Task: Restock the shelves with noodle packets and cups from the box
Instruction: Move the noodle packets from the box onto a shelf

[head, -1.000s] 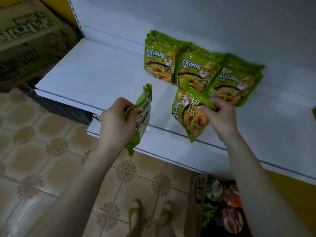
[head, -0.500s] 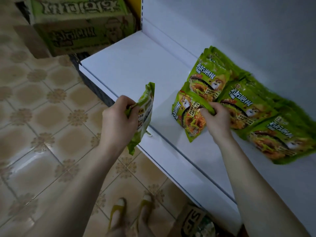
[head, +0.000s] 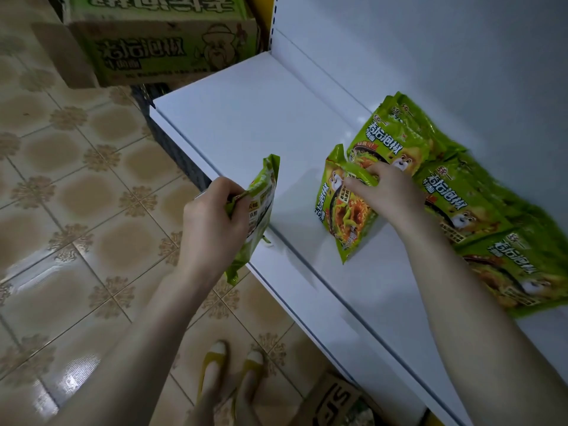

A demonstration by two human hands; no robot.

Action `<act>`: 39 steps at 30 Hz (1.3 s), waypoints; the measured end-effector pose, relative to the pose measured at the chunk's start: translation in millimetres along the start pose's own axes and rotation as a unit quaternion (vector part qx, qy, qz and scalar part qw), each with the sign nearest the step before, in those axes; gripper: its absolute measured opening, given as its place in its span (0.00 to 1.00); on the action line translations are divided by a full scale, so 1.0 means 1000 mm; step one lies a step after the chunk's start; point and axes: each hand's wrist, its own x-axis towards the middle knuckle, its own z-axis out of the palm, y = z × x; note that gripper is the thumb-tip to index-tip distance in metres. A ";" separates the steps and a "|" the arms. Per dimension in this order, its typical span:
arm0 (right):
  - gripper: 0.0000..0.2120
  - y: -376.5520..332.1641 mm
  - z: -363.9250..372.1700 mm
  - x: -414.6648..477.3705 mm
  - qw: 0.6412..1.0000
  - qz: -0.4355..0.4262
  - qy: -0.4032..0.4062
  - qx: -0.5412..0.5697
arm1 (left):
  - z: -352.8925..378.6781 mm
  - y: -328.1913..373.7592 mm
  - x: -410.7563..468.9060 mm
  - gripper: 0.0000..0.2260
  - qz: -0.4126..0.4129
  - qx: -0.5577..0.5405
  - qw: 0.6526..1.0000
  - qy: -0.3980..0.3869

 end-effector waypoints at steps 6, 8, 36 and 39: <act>0.23 0.002 -0.004 0.001 1.000 0.013 -0.011 0.010 | 0.001 0.001 0.005 0.01 0.004 -0.006 1.000 -0.009; 0.26 0.005 -0.008 0.003 0.998 0.019 -0.053 0.001 | 0.003 0.002 0.006 0.01 0.005 -0.005 1.000 -0.013; 0.18 0.047 0.041 0.033 0.852 0.174 0.228 0.438 | 0.018 0.035 0.028 0.02 0.043 -0.038 0.998 -0.032; 0.18 0.051 0.052 0.043 0.841 0.174 0.257 0.442 | 0.022 0.033 0.032 0.01 0.043 -0.048 0.998 -0.026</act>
